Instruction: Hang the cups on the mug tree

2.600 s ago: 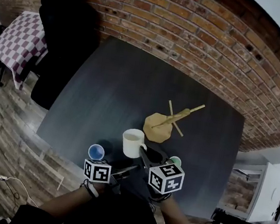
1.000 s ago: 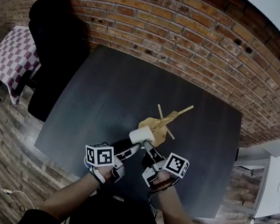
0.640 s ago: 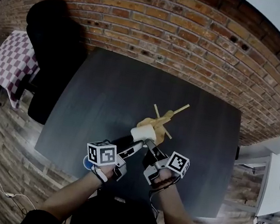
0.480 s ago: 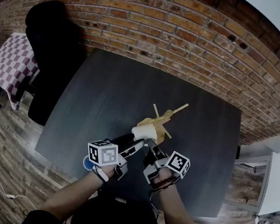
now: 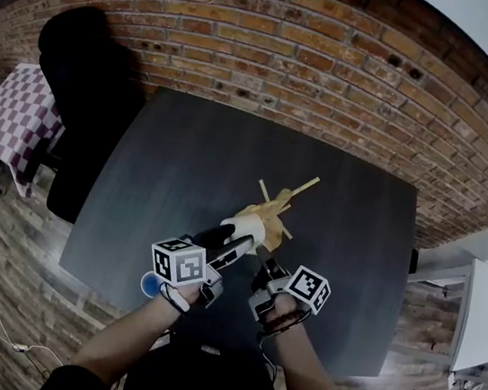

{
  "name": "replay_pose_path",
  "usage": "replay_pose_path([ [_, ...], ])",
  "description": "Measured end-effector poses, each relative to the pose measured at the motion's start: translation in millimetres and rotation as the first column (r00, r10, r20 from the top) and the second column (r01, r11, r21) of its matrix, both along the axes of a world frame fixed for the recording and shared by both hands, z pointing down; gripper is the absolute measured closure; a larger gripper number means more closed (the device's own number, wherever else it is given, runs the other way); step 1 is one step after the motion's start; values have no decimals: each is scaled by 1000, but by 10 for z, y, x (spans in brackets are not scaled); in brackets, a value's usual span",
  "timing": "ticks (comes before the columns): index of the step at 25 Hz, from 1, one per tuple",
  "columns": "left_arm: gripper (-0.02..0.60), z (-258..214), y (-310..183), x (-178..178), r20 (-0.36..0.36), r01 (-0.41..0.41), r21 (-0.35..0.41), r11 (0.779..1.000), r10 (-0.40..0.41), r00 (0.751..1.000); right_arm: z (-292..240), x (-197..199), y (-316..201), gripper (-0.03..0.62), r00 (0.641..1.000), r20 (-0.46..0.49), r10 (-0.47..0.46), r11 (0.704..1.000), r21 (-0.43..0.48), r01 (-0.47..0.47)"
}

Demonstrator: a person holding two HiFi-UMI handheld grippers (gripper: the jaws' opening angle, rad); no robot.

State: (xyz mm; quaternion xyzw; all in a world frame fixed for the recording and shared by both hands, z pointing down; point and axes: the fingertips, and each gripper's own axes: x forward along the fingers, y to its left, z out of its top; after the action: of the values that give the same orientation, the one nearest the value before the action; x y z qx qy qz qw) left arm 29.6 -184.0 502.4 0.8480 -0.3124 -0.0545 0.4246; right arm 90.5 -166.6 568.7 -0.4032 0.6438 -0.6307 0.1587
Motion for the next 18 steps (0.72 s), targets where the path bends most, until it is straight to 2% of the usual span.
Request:
replay_pose_path([
  [6,275,-75,30,-145,-18,65,22,998,-65,998,23,6,-12,487,1000,-5,-10,1000,1,10],
  [11,275,66,150,-200,28,29,7,1000,-29,999,-21,52,-16,487,1000,-11,9,1000,18,-8],
  [18,275,220,228,-147,38,12,-28,1000,-11,999,-65,48,-19,487,999,-48,-13,999,36,14],
])
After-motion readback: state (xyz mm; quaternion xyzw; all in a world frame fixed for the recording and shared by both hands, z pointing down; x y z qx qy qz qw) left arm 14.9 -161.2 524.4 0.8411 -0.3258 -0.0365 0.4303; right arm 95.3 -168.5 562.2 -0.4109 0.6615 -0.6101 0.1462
